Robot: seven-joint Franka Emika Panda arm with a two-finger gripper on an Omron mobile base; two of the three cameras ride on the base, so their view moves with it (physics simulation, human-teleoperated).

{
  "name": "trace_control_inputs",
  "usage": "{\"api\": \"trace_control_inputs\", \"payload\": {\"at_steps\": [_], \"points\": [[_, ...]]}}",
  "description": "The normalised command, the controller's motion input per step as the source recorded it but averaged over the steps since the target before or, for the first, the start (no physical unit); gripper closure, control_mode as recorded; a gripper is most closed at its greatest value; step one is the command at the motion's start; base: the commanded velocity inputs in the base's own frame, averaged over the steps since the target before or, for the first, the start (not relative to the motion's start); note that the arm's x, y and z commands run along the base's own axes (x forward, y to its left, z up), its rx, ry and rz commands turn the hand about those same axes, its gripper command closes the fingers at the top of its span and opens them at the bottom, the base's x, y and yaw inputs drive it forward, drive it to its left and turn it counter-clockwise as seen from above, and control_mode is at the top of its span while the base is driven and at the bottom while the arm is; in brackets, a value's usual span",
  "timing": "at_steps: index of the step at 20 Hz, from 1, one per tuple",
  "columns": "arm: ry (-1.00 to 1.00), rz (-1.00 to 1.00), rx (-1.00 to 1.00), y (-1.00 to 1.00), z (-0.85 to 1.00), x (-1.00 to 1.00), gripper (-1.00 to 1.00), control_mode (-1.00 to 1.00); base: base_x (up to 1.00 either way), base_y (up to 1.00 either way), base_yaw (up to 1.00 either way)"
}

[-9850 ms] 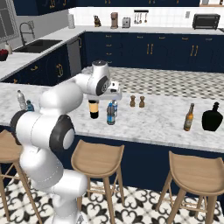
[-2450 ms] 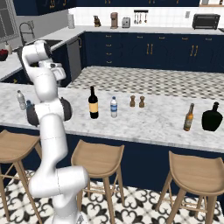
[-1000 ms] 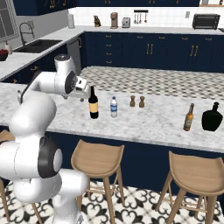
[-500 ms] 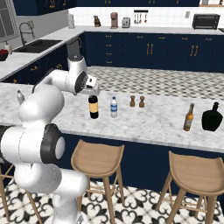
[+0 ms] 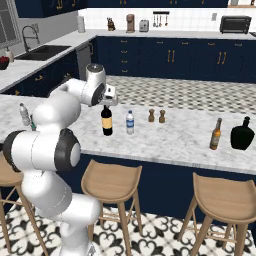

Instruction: Move the plastic bottles in the middle to the plastics group, and the glass bottles in the middle to the glass group.

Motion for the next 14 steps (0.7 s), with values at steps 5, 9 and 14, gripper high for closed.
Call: {"api": "trace_control_inputs", "payload": {"at_steps": [5, 9, 14], "points": [[0.0, 0.01, -0.08, 0.14, -0.04, 0.37, -1.0, -1.0, 0.0, 0.0, 0.0], [0.0, 0.0, -0.08, 0.09, -0.02, 0.42, -1.0, -1.0, 0.0, 0.0, 0.0], [0.0, 0.0, -0.06, 0.05, -0.15, 0.36, -1.0, -1.0, 0.0, 0.0, 0.0]]}}
